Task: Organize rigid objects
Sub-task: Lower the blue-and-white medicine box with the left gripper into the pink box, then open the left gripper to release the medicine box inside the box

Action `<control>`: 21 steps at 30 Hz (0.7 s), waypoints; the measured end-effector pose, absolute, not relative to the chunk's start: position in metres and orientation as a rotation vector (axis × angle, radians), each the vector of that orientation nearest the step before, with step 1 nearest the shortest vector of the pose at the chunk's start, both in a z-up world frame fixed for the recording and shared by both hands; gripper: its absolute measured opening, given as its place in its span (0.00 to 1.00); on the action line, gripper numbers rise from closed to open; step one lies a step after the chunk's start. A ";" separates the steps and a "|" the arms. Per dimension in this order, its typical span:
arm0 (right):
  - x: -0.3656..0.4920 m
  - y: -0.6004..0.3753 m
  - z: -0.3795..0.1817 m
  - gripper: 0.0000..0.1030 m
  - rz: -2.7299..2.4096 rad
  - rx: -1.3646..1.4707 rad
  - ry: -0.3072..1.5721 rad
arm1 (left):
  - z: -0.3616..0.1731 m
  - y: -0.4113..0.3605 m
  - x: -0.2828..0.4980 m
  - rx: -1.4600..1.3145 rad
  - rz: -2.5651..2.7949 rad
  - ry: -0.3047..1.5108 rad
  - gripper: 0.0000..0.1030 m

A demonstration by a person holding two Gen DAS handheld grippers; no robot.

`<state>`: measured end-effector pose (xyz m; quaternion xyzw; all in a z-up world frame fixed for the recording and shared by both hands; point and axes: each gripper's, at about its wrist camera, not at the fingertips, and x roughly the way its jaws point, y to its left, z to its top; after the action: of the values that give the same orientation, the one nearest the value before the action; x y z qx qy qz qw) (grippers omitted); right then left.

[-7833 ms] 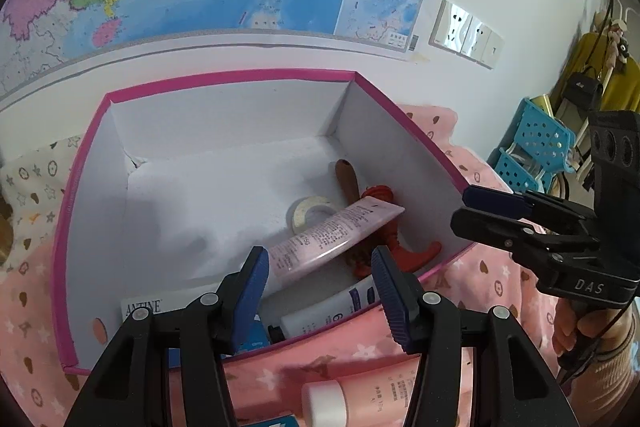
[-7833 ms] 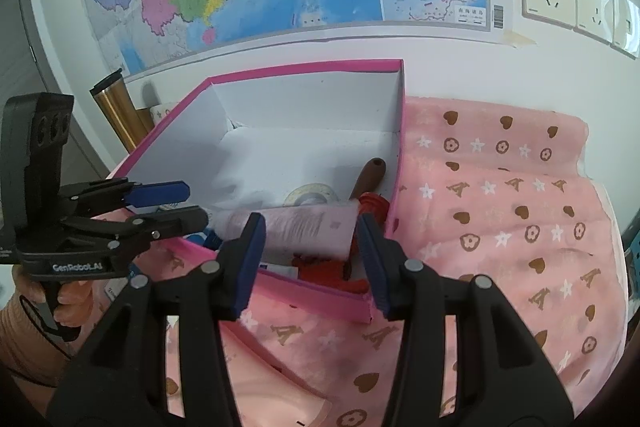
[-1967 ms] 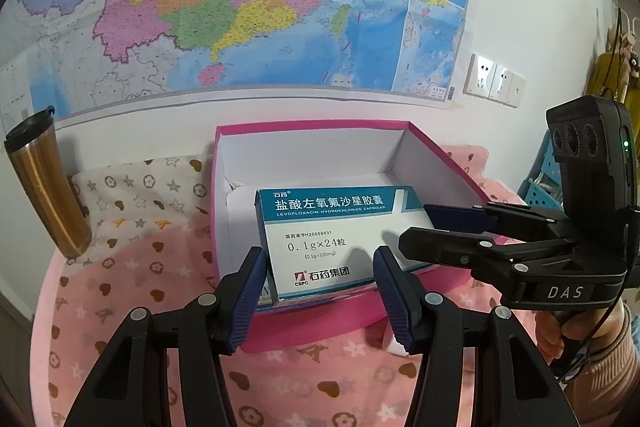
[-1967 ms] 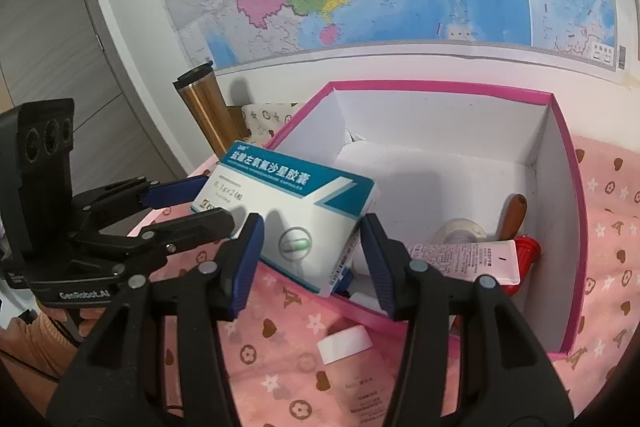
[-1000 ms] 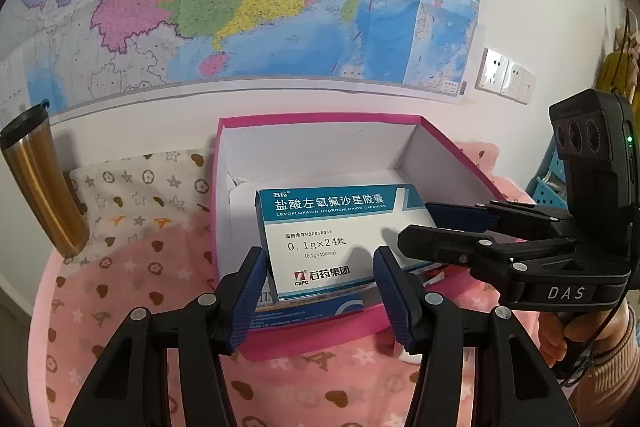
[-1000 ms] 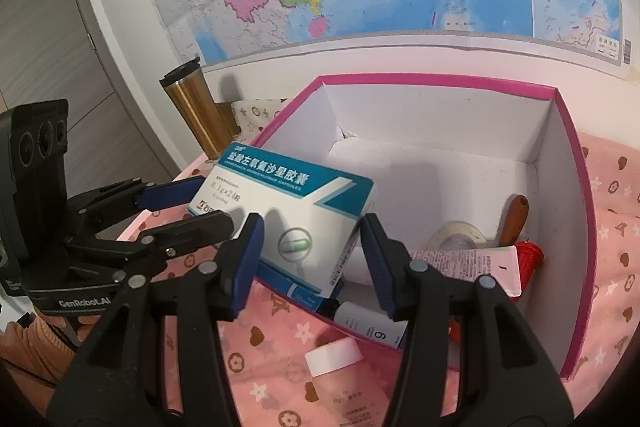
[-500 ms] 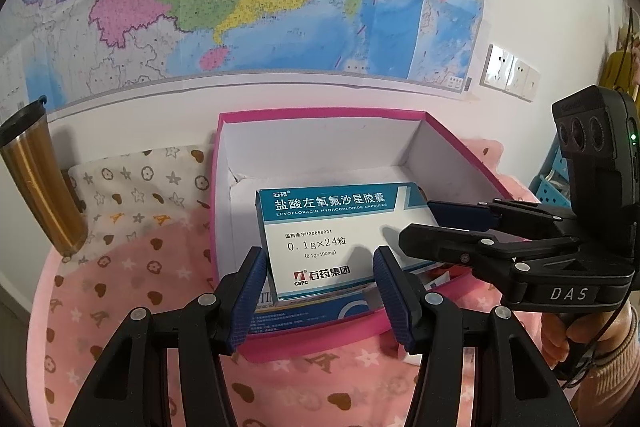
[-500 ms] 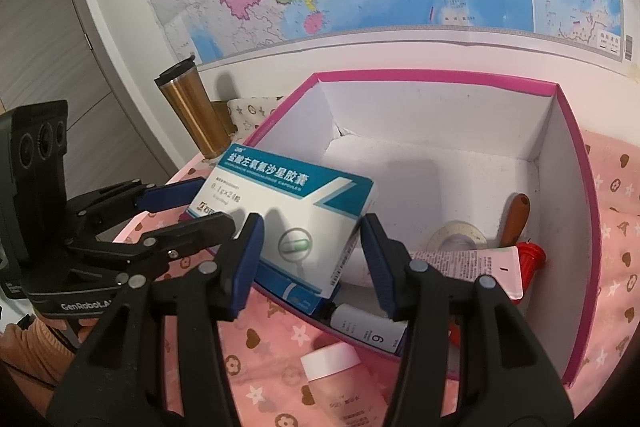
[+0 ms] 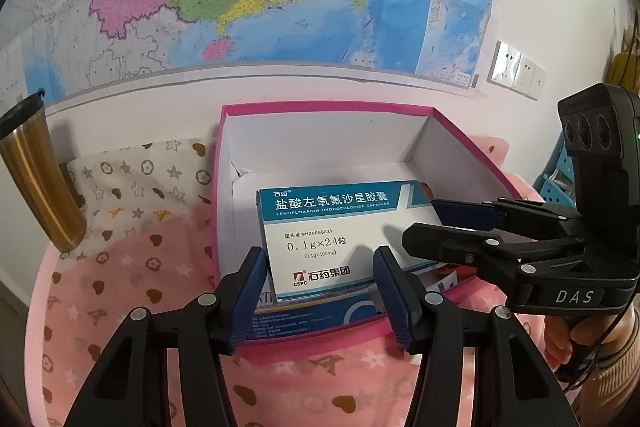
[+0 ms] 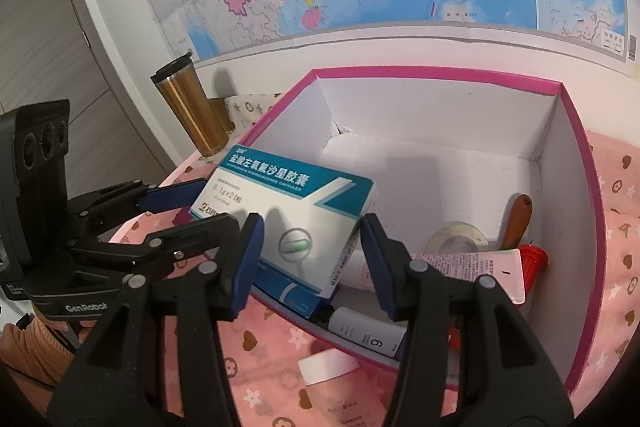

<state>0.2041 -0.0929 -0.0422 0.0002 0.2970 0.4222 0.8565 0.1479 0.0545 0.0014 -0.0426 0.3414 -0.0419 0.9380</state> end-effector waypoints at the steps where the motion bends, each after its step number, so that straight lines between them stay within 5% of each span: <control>1: 0.205 -0.093 -0.042 0.51 0.887 0.000 0.625 | 0.001 0.055 0.148 -0.087 -0.086 0.698 0.54; 21: 0.210 -0.089 -0.045 0.51 0.883 0.004 0.641 | -0.004 0.058 0.156 -0.099 -0.080 0.721 0.54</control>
<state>0.2101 -0.0891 -0.0445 0.0020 0.3049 0.4197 0.8549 0.1560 0.0583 -0.0040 -0.0484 0.3526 -0.0390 0.9337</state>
